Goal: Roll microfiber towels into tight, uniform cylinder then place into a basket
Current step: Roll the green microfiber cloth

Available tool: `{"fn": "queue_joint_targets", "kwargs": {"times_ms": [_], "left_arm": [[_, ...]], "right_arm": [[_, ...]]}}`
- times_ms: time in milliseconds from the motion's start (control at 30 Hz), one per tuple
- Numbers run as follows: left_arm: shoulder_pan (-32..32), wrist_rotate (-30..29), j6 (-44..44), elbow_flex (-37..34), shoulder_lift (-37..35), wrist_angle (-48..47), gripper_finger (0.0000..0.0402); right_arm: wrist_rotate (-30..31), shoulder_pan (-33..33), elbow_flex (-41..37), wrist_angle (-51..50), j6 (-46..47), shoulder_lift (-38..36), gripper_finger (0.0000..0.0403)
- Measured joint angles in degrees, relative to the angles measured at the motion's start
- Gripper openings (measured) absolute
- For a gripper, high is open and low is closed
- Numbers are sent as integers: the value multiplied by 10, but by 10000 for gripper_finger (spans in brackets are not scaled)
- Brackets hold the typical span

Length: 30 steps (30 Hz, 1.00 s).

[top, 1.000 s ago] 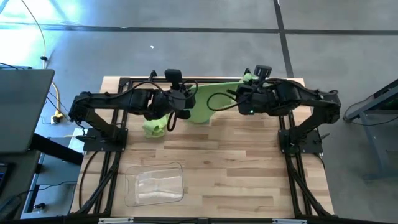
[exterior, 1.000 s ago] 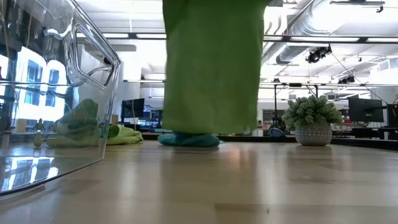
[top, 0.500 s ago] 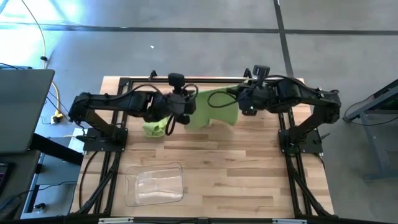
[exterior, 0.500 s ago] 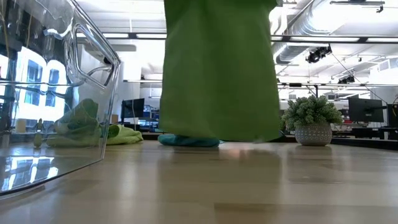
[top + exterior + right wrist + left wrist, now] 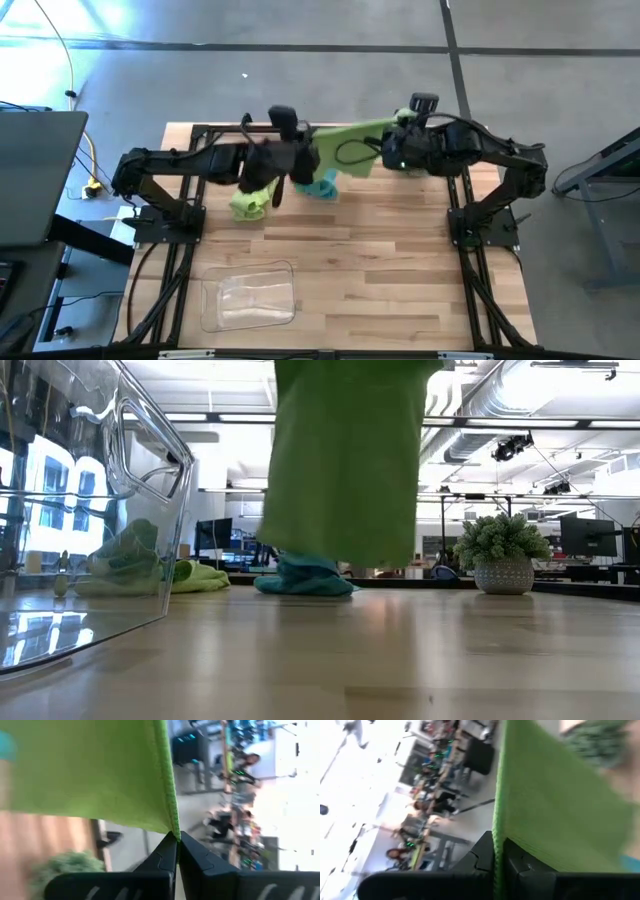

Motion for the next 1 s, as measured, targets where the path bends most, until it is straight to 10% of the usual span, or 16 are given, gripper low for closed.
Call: {"fn": "queue_joint_targets", "kwargs": {"times_ms": [333, 733, 1000], "left_arm": [[-137, 199, -356, 0, 71, -239, 0], [-211, 386, -464, 0, 205, -196, 0], [-202, 559, -501, 0, 202, -160, 0]], "right_arm": [[-310, 151, -108, 0, 201, -1, 0], [-643, 262, -345, 195, 340, 0, 0], [-666, 271, -388, 296, 335, -1, 0]]}}
